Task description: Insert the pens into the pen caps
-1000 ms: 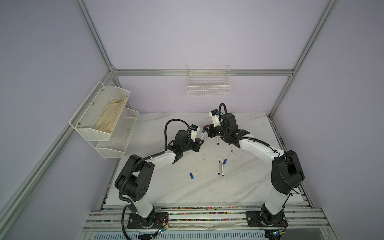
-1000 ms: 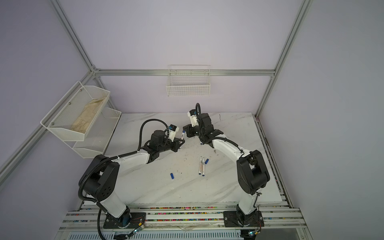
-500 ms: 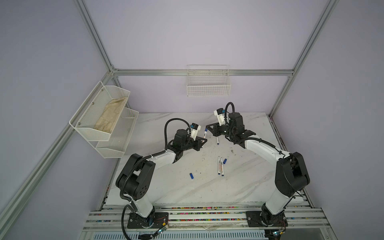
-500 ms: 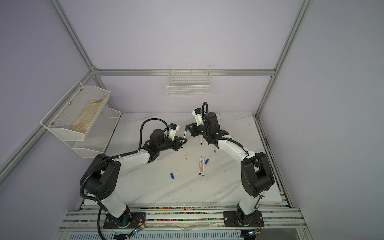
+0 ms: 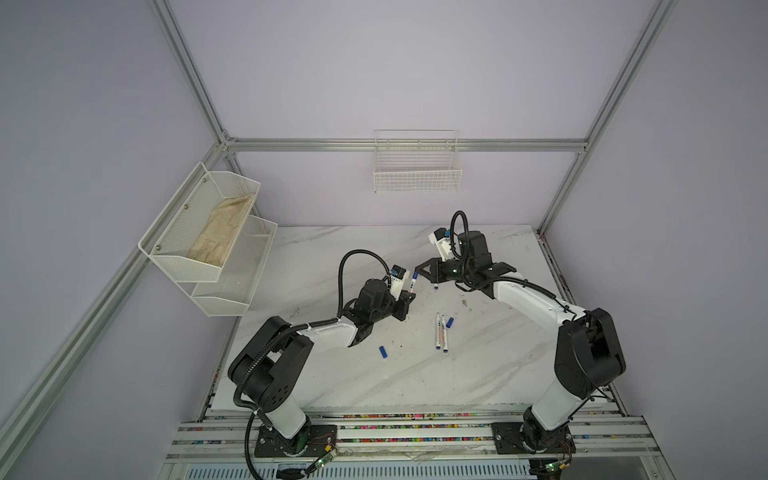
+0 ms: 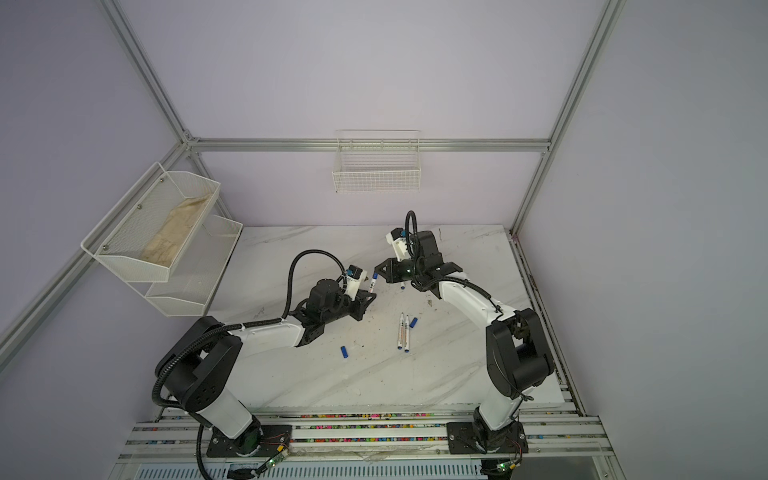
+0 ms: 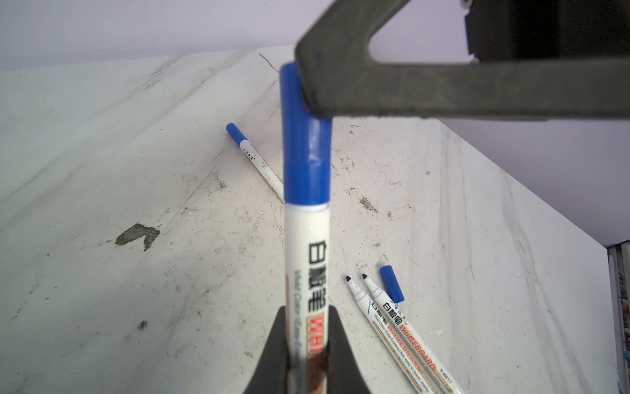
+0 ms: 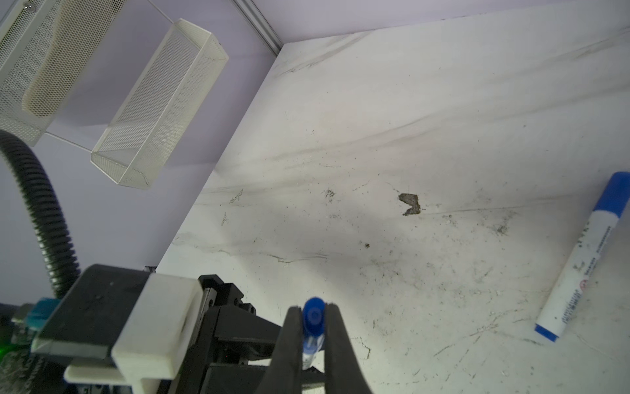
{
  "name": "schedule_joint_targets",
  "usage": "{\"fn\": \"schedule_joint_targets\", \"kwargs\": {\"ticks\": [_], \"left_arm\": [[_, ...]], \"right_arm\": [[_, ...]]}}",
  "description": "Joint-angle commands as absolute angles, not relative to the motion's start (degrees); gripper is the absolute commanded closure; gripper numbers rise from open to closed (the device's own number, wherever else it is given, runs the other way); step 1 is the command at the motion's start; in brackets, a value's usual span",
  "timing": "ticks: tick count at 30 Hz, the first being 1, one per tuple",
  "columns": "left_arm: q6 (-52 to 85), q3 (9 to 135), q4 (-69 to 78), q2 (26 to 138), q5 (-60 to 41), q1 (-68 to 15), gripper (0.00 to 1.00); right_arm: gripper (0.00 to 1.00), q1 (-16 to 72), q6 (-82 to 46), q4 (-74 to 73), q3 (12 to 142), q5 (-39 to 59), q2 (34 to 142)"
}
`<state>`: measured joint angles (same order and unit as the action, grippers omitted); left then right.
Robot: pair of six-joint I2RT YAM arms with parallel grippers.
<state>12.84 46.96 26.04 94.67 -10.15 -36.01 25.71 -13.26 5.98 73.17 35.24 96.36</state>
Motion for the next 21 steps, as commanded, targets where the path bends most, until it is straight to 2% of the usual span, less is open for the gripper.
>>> {"fn": "schedule_joint_targets", "kwargs": {"ticks": [1,12,21], "left_arm": [[10.82,46.07,43.46,91.9,-12.8,-38.66,1.0],[11.95,45.28,44.48,94.61,-13.31,-39.37,1.0],[16.62,44.67,46.17,96.11,-12.68,-39.37,1.0]], "right_arm": [[0.93,26.24,-13.93,12.27,71.26,34.81,96.24],[0.68,24.83,-15.62,9.88,70.84,32.71,93.49],[0.66,23.99,-16.13,8.61,69.62,33.13,91.82]]}}
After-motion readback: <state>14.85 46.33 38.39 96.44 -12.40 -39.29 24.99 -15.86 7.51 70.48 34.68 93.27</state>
